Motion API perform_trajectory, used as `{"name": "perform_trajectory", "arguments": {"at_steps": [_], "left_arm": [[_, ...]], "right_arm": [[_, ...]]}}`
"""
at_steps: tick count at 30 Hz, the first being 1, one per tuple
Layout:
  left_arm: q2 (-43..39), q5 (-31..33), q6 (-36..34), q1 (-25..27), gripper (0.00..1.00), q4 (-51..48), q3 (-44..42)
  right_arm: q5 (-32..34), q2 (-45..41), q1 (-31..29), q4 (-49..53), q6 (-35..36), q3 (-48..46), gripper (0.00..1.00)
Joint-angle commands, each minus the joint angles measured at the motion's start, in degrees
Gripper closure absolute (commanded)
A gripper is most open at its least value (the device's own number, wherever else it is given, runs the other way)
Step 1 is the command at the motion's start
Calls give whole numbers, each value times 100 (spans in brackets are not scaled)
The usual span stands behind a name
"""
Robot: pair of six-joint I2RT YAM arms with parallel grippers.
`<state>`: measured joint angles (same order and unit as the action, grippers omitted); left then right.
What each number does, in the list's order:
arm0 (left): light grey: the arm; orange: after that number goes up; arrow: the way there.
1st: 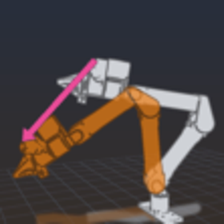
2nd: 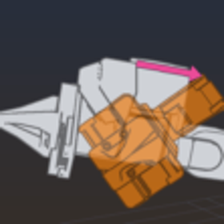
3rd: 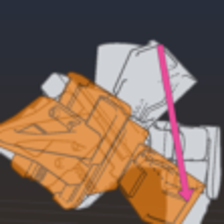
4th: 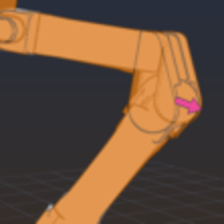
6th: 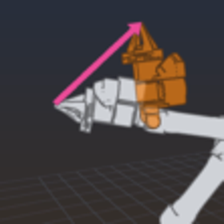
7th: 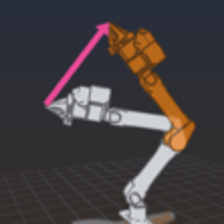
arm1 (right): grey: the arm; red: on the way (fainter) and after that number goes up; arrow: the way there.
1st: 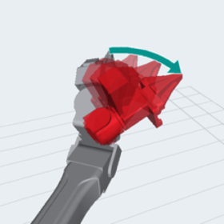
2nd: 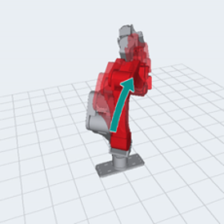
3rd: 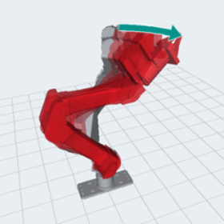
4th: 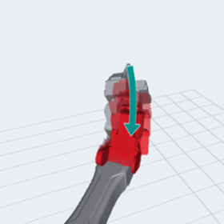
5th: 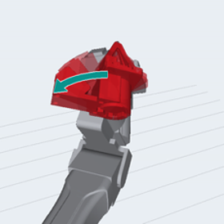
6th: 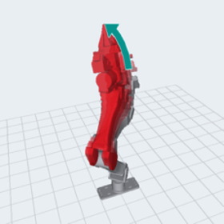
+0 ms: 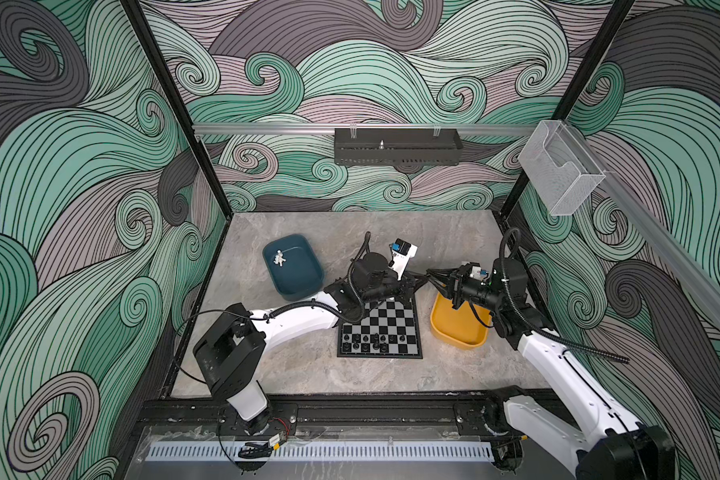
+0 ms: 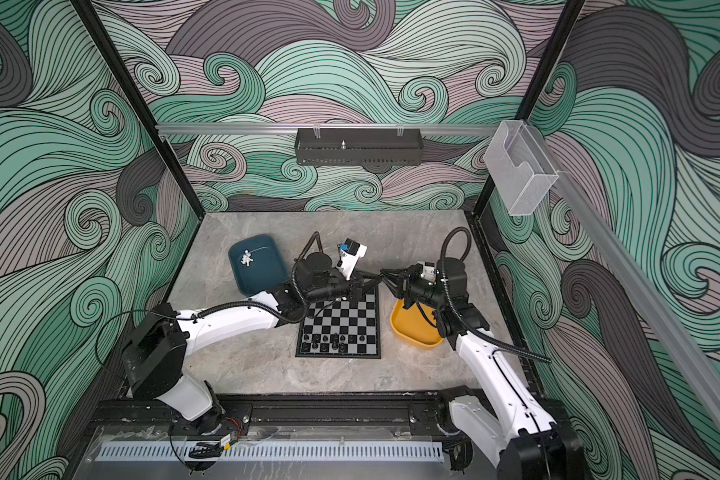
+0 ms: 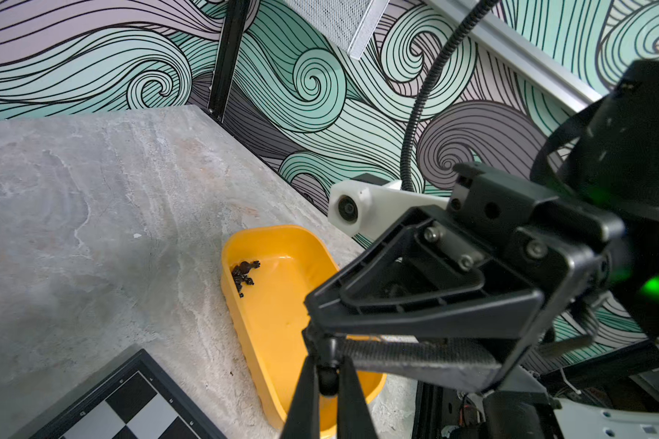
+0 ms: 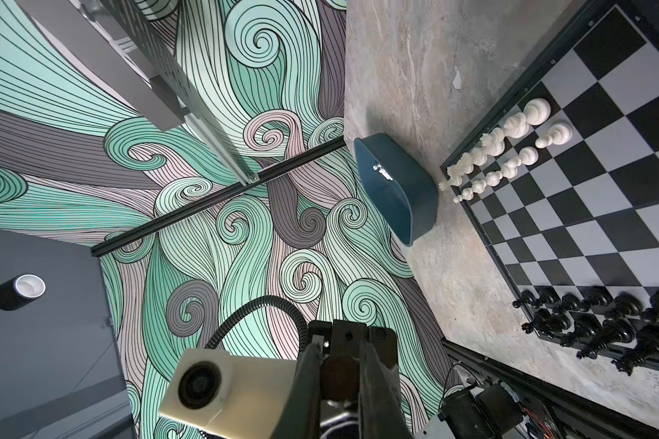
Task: Set up the chess pieces on the board
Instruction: 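Carry the black piece toward the board with the right gripper while the left reaches over, then take the black piece with the left gripper while the right gripper releases, then lower the black piece onto the board's near rows and open the left gripper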
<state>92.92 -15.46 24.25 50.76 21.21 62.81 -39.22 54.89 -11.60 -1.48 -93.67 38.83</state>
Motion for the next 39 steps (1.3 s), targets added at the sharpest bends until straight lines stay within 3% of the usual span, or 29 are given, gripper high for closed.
{"name": "perform_trajectory", "arguments": {"at_steps": [1, 4, 8, 12, 15, 21, 26, 33, 39], "left_arm": [[72, 196, 266, -8, 100, 171, 254], [-72, 319, 486, -27, 100, -125, 289], [-525, 421, 517, -65, 100, -1523, 409], [-747, 125, -52, -72, 100, -3747, 885], [-504, -101, -499, -44, 100, -5584, 1549], [562, -142, -962, 226, 100, -7871, 2916], [2014, 74, -1340, 625, 100, -9383, 4520], [3341, 333, -1534, 924, 100, -9997, 5791], [4057, 474, -1631, 988, 100, -10287, 6389]], "right_arm": [[-237, -259, -51, 20, 41, -8, 95], [-293, -388, -32, 523, 644, 108, 71], [-90, -209, 204, 2962, 3107, 1141, 41], [1533, -213, 105, 4698, 5156, 2019, 22], [2594, -166, 22, 5288, 5931, 2138, 1], [3600, -284, -9, 5696, 6564, 1951, 0], [3925, -441, -36, 5902, 6833, 1951, 0], [3915, -745, -35, 5994, 6844, 1899, 1], [3865, -884, -34, 6043, 6887, 1856, 0]]}}
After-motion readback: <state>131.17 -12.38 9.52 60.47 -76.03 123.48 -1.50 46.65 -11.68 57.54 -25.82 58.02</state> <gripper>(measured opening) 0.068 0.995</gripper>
